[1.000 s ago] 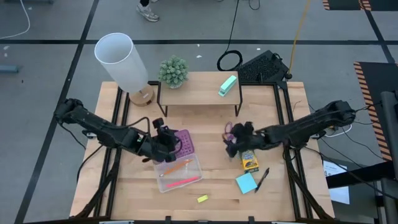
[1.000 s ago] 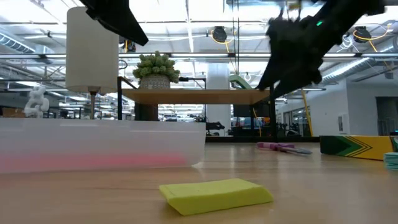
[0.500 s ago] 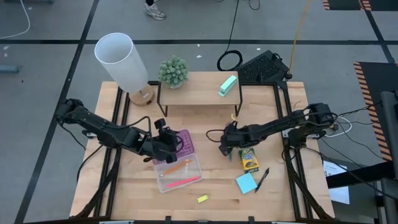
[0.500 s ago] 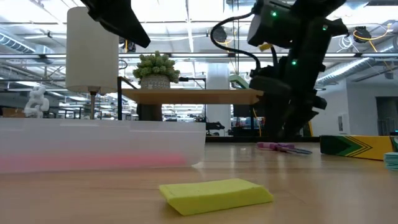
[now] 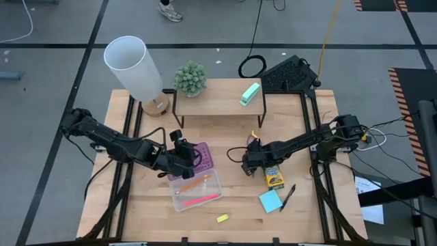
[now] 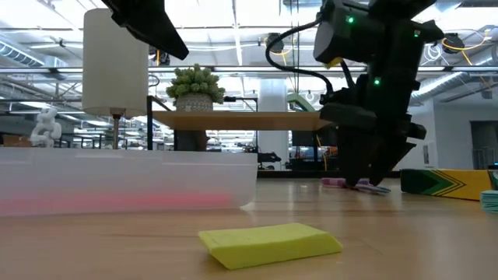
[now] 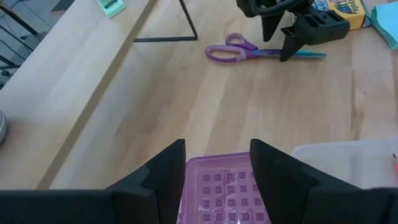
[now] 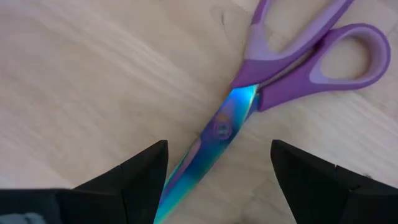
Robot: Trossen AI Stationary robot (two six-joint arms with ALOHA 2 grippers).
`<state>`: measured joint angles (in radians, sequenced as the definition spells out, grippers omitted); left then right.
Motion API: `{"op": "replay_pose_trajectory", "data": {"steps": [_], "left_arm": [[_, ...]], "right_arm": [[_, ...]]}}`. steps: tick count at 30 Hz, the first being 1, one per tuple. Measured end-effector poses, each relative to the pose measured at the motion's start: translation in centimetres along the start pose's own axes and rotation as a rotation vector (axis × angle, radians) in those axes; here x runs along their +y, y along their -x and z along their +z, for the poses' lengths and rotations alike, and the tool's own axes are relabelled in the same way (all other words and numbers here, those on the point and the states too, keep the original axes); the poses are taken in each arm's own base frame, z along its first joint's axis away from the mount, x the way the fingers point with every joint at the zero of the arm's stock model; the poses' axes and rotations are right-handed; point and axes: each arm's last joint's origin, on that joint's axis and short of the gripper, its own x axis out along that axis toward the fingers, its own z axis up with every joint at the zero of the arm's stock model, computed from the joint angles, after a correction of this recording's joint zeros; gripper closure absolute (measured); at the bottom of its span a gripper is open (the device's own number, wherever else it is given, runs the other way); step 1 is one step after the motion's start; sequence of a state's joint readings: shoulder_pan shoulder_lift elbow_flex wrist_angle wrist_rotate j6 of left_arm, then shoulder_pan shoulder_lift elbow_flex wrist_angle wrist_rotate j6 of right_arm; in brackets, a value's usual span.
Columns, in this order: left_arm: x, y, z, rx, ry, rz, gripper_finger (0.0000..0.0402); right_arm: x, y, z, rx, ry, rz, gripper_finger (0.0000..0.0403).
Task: Pack school essentials
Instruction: Put the purple scissors into the transparent box
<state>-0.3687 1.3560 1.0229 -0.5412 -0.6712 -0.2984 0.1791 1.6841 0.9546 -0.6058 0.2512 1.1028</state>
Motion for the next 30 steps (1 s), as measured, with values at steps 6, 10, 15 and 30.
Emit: {"op": "replay_pose_trajectory", "data": {"steps": [6, 10, 15, 30], "left_arm": [[0.0, 0.0, 0.0, 0.0, -0.006, 0.0, 0.0218], [0.0, 0.0, 0.1, -0.009, -0.001, -0.003, 0.0218], [-0.1, 0.0, 0.2, -0.017, -0.003, -0.005, 0.0218], [-0.1, 0.0, 0.2, -0.017, -0.004, -0.005, 0.0218]], "right_arm": [[-0.1, -0.1, 0.0, -0.001, 0.015, -0.003, 0.0149], [-0.2, -0.6, -0.3, -0.001, 0.021, 0.024, 0.0183], [-0.5, -1.0, -0.6, -0.012, 0.02, 0.041, 0.022], [-0.8, -1.3, -0.7, -0.013, 0.069, 0.014, 0.0298]]}}
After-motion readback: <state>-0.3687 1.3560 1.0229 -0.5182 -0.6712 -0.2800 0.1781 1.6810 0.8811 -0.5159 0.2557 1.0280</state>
